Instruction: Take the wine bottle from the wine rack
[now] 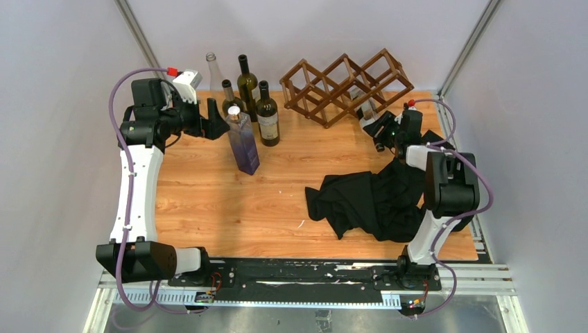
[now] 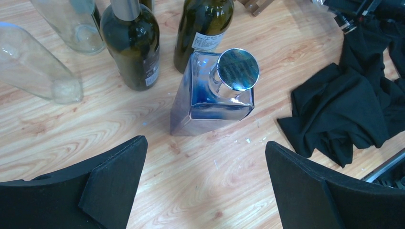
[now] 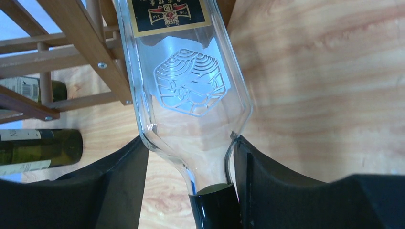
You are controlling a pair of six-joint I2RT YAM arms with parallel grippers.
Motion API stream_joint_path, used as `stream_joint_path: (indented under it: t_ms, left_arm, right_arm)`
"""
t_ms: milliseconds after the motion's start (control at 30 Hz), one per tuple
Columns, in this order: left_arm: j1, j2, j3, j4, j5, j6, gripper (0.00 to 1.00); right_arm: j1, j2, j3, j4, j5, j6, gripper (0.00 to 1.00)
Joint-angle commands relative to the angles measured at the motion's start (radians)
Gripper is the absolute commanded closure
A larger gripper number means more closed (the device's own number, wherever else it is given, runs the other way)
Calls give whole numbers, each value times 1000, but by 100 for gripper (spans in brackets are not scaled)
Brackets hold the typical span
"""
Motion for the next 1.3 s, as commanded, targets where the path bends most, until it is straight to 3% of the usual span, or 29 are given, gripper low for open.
stream_joint_path:
  t_ms: [0,333,567,800,1067,1267]
  left_arm:
    - [6,-16,36,-19,35,-4,0]
    - [-15,-31,56,-21,89,54,0]
    - [-180,-53,94,-93,-23,207,0]
    - [-260,-32,180,-138,-55,266,0]
    - [-390,-108,152,-154,-75,459,0]
    - [-477,-128,141,-168,-128,564,0]
  right_arm:
    - [-6,-149,-47,57,-33,-10,100]
    - [-1,-410,-227,-75,-45,5,100]
    - [8,-685,-337,-277,19,-46,100]
    - [20,-884,-342,-506,76,-101,100]
    - [158,-1036,-235,-776,183,-142,100]
    - [332,-1076,-146,-925,326,-142,100]
